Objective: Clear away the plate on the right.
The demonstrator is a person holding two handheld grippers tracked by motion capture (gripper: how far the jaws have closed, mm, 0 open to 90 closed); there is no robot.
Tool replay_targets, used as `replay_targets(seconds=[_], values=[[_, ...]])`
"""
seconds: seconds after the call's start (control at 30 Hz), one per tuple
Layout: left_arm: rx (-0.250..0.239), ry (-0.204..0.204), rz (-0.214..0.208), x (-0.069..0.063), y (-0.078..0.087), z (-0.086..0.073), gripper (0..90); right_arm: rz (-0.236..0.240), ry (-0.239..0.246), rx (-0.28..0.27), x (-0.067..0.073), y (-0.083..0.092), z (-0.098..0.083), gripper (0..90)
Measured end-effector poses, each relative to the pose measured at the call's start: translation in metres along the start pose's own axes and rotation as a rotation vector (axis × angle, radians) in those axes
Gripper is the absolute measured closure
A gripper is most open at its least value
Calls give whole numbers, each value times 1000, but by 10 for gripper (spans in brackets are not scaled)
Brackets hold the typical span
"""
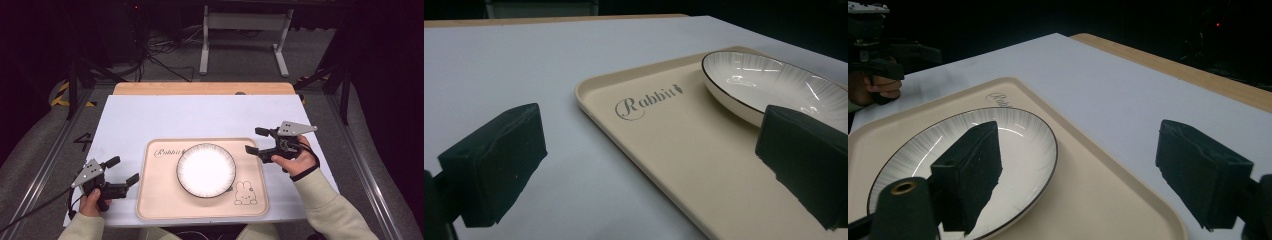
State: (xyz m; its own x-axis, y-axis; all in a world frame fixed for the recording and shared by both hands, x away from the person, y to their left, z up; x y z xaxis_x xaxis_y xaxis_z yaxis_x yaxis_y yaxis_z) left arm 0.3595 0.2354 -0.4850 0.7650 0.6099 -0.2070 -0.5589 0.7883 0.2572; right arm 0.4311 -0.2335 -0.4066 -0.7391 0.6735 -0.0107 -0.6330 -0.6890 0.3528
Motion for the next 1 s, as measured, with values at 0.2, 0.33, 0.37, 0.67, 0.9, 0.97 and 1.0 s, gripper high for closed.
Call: replay_targets(seconds=[0.2,0.33,0.37,0.67,0.9,0.97,1.0], values=[[1,-2,-1,0,0,0,4,-19,2,-33,-8,13,-6,183],[0,0,-1,0,0,0,4,-37,4,-52,-10,21,-9,183],[0,0,-1,0,0,0,4,-39,1,-62,-11,22,-10,183],[-1,4,-5,0,0,0,4,-85,1,-100,-17,38,-29,151],[-1,4,-1,0,0,0,4,-87,38,-79,-17,47,-49,146],[-1,4,-1,0,0,0,4,-100,23,-81,-18,48,-54,146],[-1,4,-2,0,0,0,4,-98,18,-80,-18,49,-56,146]])
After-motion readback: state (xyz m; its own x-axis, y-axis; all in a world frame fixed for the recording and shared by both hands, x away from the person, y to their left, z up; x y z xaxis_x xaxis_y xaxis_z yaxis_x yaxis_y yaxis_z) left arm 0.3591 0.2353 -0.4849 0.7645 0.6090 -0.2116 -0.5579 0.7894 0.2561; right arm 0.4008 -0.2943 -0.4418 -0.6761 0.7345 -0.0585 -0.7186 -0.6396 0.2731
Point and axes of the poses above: each handheld gripper's, and its own axes: y roughly backward along the jaws, z roughly out of its top, x roughly to its left, the point moved 5 cm from there along -y, roughly forward along the jaws, and after that the axes turned 10 degrees about -z, right-handed, at the moved point
